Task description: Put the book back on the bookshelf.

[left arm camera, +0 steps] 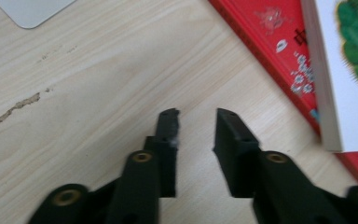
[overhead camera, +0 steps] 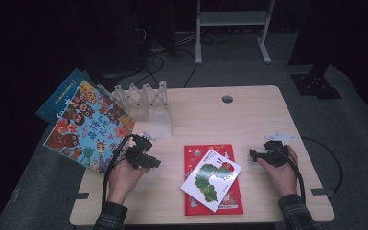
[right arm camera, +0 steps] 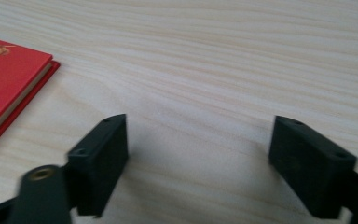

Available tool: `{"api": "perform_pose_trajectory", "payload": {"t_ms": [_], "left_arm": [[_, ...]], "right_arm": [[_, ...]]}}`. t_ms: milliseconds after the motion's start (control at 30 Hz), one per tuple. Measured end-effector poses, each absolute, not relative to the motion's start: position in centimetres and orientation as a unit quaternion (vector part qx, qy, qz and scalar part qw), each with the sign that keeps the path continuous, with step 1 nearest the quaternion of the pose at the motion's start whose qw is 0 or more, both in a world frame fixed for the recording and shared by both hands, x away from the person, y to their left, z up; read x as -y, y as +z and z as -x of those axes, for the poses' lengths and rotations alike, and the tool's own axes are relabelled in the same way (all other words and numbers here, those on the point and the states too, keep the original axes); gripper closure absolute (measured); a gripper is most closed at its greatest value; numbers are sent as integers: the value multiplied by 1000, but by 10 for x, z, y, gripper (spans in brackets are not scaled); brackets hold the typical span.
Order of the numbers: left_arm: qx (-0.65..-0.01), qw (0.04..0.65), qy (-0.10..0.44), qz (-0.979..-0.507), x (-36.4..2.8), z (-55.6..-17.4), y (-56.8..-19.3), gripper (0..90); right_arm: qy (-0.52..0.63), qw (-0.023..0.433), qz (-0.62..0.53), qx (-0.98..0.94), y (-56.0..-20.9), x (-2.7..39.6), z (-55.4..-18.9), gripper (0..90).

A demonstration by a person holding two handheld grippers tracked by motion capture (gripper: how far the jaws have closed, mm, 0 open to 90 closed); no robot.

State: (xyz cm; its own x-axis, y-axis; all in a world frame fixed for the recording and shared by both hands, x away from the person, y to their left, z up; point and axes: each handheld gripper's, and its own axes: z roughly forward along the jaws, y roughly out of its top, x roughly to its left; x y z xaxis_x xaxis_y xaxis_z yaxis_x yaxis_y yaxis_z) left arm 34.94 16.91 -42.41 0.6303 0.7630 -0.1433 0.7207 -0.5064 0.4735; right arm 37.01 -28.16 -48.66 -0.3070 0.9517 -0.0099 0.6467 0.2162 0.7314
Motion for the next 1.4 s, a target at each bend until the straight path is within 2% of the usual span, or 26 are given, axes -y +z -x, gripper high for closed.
{"api": "perform_pose_trajectory", "payload": {"t_ms": [200,500,667,900,1400], "left_arm": [[-413,245,63,-875,-168,-341,-441,444],[-406,252,55,-877,-168,-329,-457,281],[-403,265,60,-874,-170,-324,-461,227],[-402,261,58,-876,-169,-324,-464,224],[-403,271,61,-872,-170,-324,-460,225]], "right_arm": [[316,234,-520,-758,-481,281,-364,382],[359,179,-466,-789,-470,276,-342,463],[381,153,-426,-806,-463,267,-322,475],[395,108,-380,-829,-465,247,-296,485],[391,81,-346,-849,-470,234,-301,499]]}}
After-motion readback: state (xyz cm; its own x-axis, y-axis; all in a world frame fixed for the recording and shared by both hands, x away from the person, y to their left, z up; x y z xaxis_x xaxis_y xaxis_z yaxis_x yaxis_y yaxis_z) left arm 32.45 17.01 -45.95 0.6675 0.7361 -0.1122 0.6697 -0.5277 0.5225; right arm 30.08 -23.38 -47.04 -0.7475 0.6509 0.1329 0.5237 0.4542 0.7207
